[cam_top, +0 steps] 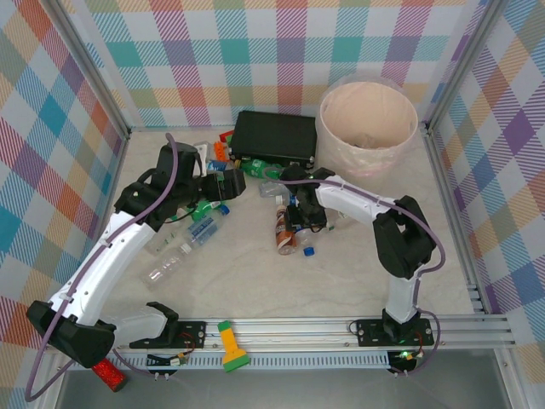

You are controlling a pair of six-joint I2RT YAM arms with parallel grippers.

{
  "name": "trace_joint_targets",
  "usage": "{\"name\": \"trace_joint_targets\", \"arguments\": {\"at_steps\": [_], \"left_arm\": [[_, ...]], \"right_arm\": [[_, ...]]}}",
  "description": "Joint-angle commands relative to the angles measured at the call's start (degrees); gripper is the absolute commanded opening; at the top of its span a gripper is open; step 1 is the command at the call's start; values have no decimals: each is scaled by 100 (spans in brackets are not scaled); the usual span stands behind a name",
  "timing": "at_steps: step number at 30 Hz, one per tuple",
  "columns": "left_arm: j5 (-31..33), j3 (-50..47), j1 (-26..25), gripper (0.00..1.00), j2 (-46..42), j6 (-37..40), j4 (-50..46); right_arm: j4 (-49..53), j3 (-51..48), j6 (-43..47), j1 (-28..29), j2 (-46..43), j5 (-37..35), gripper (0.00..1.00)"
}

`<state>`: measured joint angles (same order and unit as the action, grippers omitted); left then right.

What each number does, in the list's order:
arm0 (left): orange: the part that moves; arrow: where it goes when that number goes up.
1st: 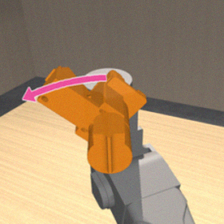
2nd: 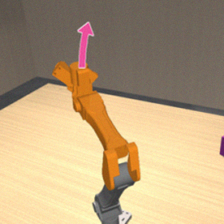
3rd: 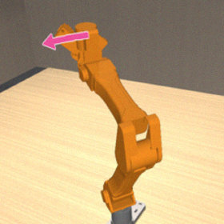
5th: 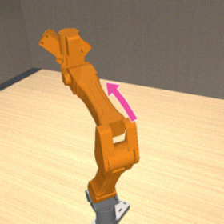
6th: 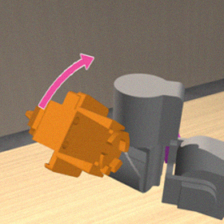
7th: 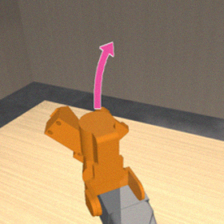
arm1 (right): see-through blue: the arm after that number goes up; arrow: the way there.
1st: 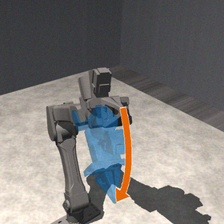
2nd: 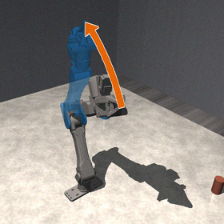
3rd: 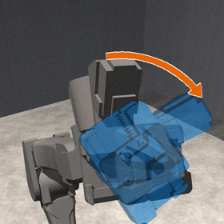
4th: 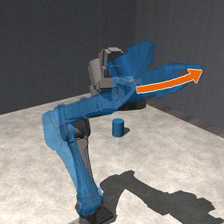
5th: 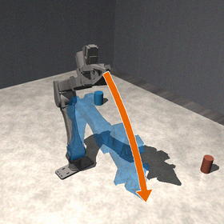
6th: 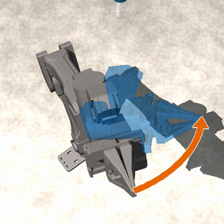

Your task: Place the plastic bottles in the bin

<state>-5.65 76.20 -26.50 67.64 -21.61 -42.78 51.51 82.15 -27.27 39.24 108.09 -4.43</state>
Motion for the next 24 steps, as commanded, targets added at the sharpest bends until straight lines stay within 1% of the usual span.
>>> {"name": "trace_joint_targets", "arguments": {"at_steps": [1,5,14,19,24], "left_arm": [[64,-53,-31,99,-151,45,-160],[-82,-104,-26,100,-146,94,-221],[-625,-555,-30,99,-193,130,-366],[-751,-607,-23,100,-204,86,-441],[-741,-512,-24,99,-172,85,-454]], "right_arm": [[-84,-49,-77,-6,87,74,65],[-83,-85,-86,-13,142,25,65],[-223,-177,-155,-46,279,53,66],[-311,-146,-256,-79,452,143,67],[-392,-138,-314,-73,619,161,68]]}}
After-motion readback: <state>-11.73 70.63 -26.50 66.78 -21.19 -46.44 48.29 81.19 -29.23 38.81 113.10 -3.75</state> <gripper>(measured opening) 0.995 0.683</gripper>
